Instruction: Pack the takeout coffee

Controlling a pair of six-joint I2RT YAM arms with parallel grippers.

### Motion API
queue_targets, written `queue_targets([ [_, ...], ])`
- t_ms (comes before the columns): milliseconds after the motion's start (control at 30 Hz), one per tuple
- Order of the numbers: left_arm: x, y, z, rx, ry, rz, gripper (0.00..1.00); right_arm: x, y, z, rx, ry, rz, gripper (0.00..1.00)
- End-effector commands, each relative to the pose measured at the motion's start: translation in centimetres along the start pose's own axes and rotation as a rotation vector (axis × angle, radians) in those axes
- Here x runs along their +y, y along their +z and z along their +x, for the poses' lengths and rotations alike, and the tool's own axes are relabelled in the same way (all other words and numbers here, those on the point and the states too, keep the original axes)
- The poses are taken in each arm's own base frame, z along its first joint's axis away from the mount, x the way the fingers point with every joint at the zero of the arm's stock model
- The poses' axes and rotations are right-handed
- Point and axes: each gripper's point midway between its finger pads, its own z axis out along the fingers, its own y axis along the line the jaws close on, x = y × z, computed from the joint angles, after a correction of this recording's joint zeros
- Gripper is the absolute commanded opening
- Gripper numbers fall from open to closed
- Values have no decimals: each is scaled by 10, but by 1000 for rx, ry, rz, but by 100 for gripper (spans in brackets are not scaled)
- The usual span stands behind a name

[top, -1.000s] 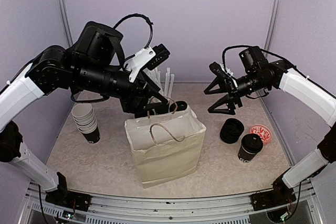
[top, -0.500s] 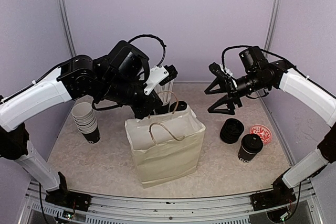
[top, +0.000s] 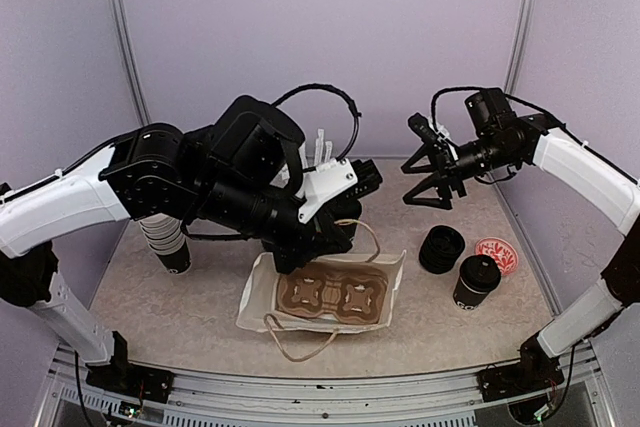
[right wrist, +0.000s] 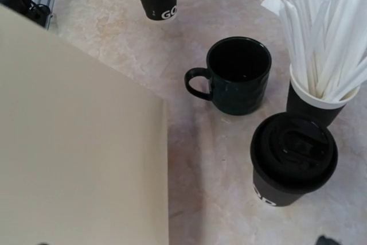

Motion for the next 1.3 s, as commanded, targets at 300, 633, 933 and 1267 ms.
queue_targets([
  [300,-82,0,33,84,-68,164,0,-5,1,4,7,21,14,99],
  [633,-72,-13,9,7,-24,95,0,-13,-7,21,83,-11,139,99],
  [933,7,-8,-11,-29,-62,-70,0,-25,-3,91,326,100,92,97],
  [1267,79,11,2,5,-112,-128,0,-49,-25,150,505,176,179,93],
])
